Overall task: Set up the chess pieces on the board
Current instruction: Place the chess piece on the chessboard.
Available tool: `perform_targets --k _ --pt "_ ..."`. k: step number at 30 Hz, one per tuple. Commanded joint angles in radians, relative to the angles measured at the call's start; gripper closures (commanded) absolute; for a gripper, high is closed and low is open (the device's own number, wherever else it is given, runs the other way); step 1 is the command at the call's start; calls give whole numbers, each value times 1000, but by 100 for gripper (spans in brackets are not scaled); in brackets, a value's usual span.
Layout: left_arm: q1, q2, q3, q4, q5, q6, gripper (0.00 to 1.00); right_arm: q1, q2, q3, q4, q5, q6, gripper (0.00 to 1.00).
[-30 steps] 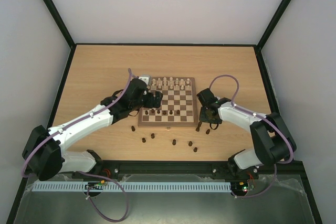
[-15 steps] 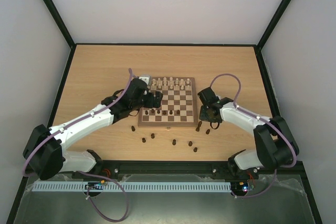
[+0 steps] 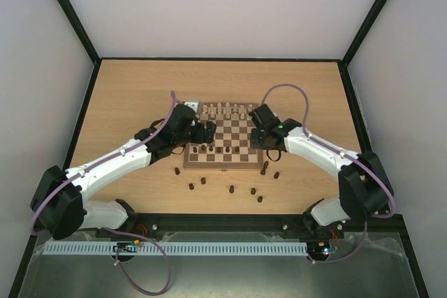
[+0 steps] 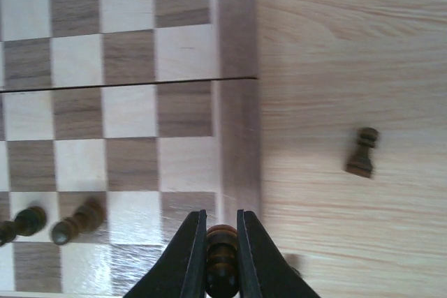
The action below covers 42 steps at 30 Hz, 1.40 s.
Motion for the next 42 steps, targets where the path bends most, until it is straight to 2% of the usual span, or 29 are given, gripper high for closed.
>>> perform_targets --k 1,12,27,35,42 --pt "13 -27 -17 12 -19 -2 1 58 105 87 -53 1 -23 99" --pt "25 -32 -21 10 -23 -2 1 117 274 184 -58 11 -34 98" --pt "30 -27 -21 11 -23 -2 1 153 308 185 -63 9 -33 97" --pt "30 -27 -21 11 -21 -2 1 155 296 180 -71 22 -27 88" --pt "30 -24 -20 9 -20 -2 1 157 291 187 -83 26 -25 84"
